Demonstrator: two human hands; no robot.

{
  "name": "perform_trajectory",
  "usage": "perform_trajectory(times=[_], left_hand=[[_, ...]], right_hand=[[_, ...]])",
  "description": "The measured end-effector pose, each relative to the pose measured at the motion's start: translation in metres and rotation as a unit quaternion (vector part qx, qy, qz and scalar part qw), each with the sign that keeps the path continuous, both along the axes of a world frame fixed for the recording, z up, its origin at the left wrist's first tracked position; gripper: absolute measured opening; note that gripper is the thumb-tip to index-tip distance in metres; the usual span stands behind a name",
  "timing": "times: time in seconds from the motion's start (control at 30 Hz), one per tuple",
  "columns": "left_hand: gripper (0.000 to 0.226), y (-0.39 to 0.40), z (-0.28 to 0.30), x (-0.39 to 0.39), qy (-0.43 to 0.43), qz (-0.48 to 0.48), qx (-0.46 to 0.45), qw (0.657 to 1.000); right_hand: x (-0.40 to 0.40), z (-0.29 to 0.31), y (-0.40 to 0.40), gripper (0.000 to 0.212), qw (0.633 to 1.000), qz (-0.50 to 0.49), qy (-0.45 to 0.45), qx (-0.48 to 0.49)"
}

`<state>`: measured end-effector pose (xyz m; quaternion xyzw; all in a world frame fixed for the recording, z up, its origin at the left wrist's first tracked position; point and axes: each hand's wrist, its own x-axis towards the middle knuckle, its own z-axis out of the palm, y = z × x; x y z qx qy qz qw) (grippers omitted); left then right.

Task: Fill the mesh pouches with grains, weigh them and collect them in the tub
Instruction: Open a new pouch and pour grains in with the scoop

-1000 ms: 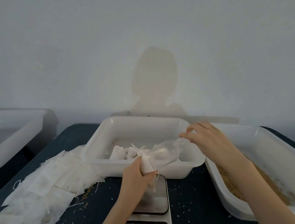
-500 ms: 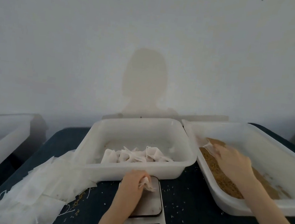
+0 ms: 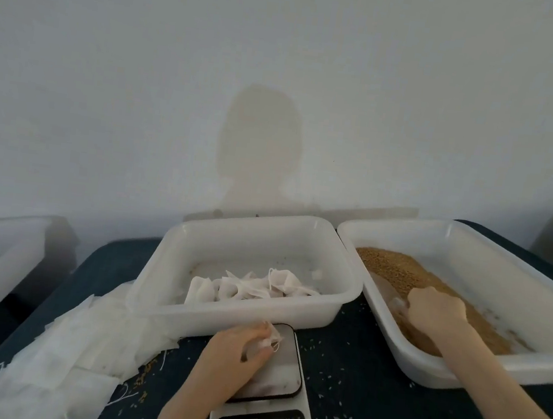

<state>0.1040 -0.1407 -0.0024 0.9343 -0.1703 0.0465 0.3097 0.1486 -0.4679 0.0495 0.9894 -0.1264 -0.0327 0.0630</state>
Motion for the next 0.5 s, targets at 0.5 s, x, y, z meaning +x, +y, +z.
perform_trajectory(times=[0.5], left_hand=[[0.025, 0.037, -0.035, -0.005, -0.045, 0.253, -0.360, 0.897]], right_hand=[[-0.030, -0.055, 0.124, 0.026, 0.861, 0.205, -0.377, 0.272]])
